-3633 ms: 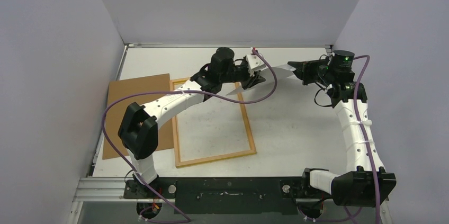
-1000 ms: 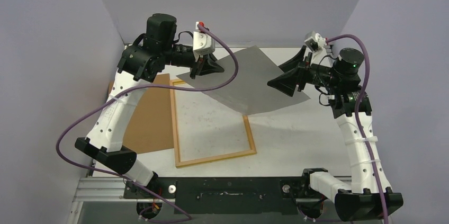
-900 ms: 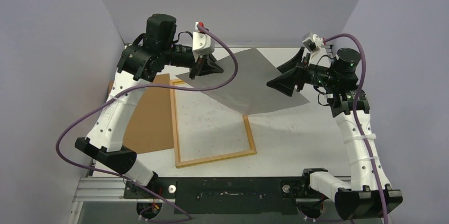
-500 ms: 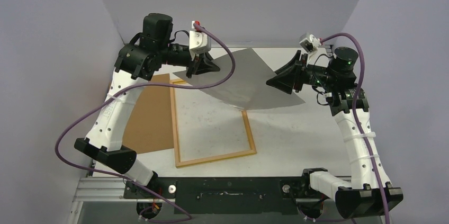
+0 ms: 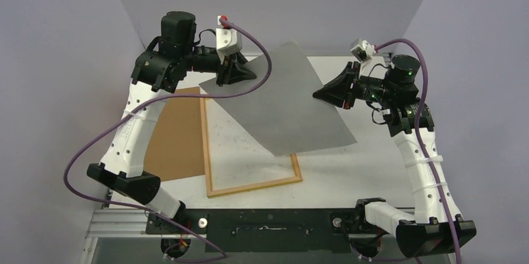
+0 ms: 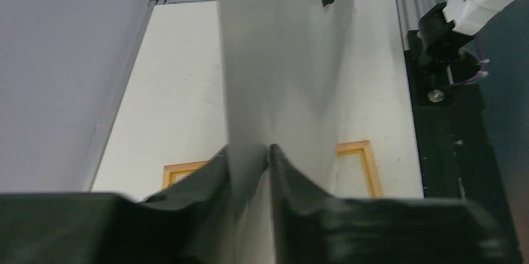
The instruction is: Put the photo into the frame
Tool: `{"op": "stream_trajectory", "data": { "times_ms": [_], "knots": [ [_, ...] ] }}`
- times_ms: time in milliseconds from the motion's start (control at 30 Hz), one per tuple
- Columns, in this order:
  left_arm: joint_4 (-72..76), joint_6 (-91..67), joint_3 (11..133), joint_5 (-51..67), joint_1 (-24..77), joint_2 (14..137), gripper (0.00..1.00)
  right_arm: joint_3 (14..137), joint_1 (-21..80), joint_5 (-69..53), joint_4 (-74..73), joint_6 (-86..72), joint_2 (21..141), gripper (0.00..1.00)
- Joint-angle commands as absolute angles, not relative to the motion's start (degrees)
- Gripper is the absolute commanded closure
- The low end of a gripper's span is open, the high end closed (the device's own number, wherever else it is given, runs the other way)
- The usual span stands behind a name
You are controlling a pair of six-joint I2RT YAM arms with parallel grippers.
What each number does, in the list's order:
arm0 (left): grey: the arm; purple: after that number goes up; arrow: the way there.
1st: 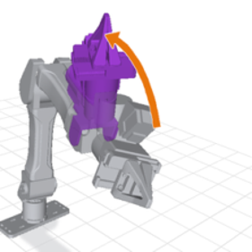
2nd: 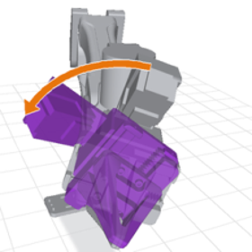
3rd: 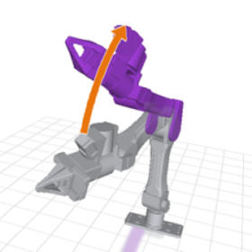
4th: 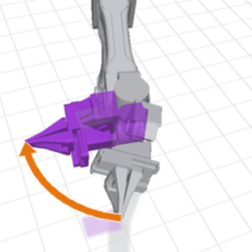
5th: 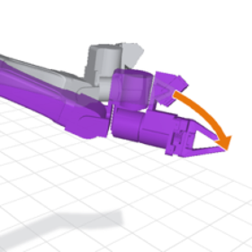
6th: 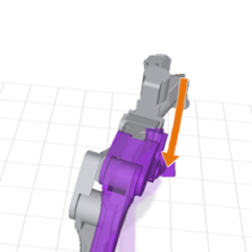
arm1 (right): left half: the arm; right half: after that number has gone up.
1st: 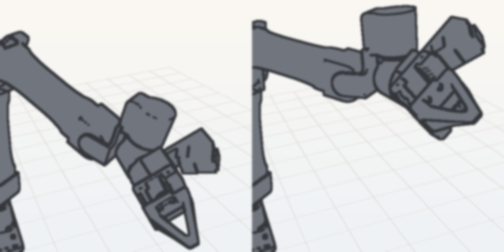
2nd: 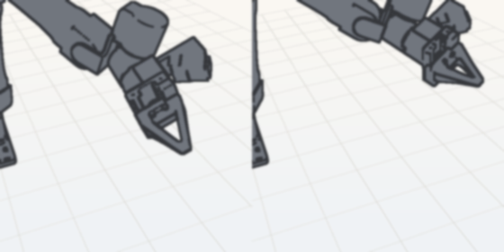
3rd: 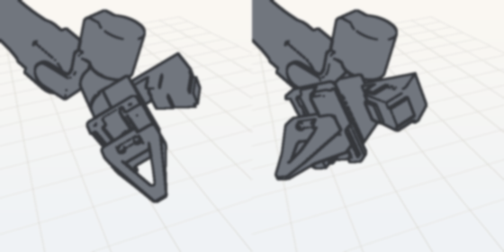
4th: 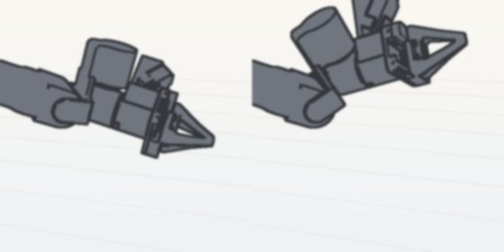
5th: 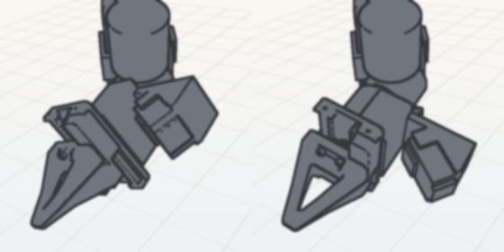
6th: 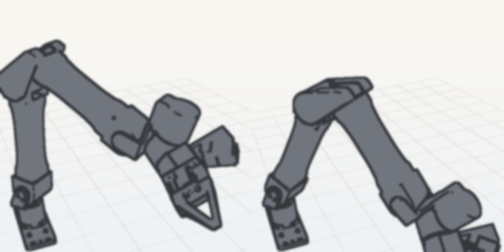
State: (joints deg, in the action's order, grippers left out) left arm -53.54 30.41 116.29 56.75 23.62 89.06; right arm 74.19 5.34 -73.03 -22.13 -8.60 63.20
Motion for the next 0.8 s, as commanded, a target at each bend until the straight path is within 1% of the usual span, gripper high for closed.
{"op": "stream_trajectory", "data": {
  "times_ms": [0,100,133,167,233,267,333,367,433,500,600,700,767],
  "knots": [
    [-46.60,25.98,115.45,53.88,22.85,87.57,0.69,77.75,6.08,-69.45,-20.87,-10.67,63.12,1.00],
    [-42.76,23.91,112.38,48.99,22.53,85.68,0.32,78.94,7.03,-65.19,-17.18,-19.45,64.39,1.00],
    [-39.96,22.72,110.45,46.86,22.22,84.50,0.25,81.06,7.34,-63.57,-19.80,-20.50,65.74,1.00],
    [-36.98,21.56,107.82,44.60,21.93,83.12,0.21,83.37,7.89,-62.00,-23.87,-19.84,67.10,1.00],
    [-30.20,19.25,102.12,39.69,21.30,79.11,0.16,87.37,9.92,-57.02,-32.23,-16.58,69.31,1.00],
    [-26.90,17.89,98.99,36.44,21.03,77.42,0.13,87.97,11.23,-55.04,-33.85,-16.32,69.68,1.00],
    [-21.52,16.05,93.50,29.50,20.48,74.49,0.09,86.91,13.35,-51.96,-32.07,-19.10,69.94,1.00],
    [-20.09,15.30,92.17,26.66,20.28,73.47,0.04,85.57,14.19,-50.50,-29.40,-21.83,70.08,1.00],
    [-21.20,14.64,92.54,21.61,20.09,72.92,0.03,83.62,14.96,-45.99,-24.91,-29.18,71.07,1.00],
    [-25.05,12.85,94.78,15.89,19.83,73.70,0.03,82.45,15.22,-44.74,-21.70,-35.27,72.56,1.00],
    [-29.35,10.22,96.10,7.01,19.03,74.92,0.03,80.23,15.70,-41.39,-17.90,-37.74,73.55,1.00],
    [-31.88,7.88,95.23,4.10,17.69,75.31,0.03,81.01,15.57,-40.01,-19.11,-39.38,76.90,1.00],
    [-34.71,7.48,94.58,7.10,16.78,75.41,0.14,80.51,16.28,-37.46,-19.08,-43.14,79.62,1.00]
  ]
}}
